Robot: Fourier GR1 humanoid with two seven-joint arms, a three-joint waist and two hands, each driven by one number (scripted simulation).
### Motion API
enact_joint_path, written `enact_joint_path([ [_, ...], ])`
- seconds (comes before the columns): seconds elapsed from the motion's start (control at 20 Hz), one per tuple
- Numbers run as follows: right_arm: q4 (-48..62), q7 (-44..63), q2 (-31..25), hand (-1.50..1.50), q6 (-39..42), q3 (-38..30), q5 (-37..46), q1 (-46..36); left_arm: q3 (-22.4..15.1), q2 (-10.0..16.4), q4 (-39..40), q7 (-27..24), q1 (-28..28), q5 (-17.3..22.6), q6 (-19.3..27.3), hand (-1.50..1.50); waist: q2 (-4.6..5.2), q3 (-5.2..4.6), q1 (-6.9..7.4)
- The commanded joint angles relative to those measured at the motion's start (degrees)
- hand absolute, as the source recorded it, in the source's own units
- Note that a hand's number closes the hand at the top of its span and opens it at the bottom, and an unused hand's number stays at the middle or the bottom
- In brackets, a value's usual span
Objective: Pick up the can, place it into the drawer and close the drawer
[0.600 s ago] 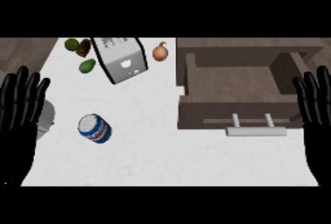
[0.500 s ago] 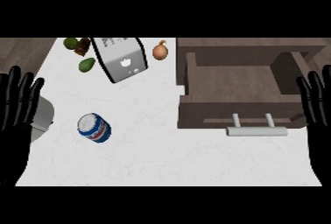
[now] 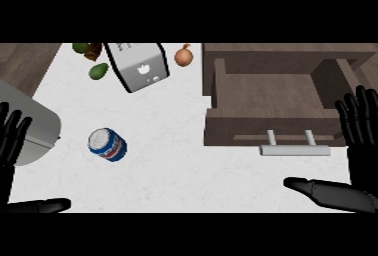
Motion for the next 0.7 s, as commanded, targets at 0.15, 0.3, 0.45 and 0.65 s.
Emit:
enact_joint_path([
  [0.15, 3.03, 2.10, -1.02, -1.50, 0.16, -2.87, -0.49, -0.51, 0.40, -2.44, -4.35, 6.97, 3.79, 0.30, 1.52, -1.50, -0.05, -0.01, -0.07],
  [0.3, 2.83, 0.09, 0.10, -1.50, 0.91, -1.93, -0.32, 2.09, 7.07, 2.57, -0.18, 11.32, -2.84, 6.57, -0.86, -1.50, -0.04, -0.01, -0.26],
  [0.45, 2.81, 1.30, 0.63, -1.50, -0.18, -1.79, 0.88, 0.50, 4.45, -0.62, 0.63, 7.52, -1.51, 2.10, -1.40, -1.50, -0.04, -0.02, -0.23],
  [0.65, 3.08, -0.87, 1.28, -1.50, 0.01, -1.27, 1.99, 1.26, 5.20, -0.62, 3.20, 8.00, -3.11, 2.48, -2.14, -1.50, -0.04, -0.02, -0.23],
])
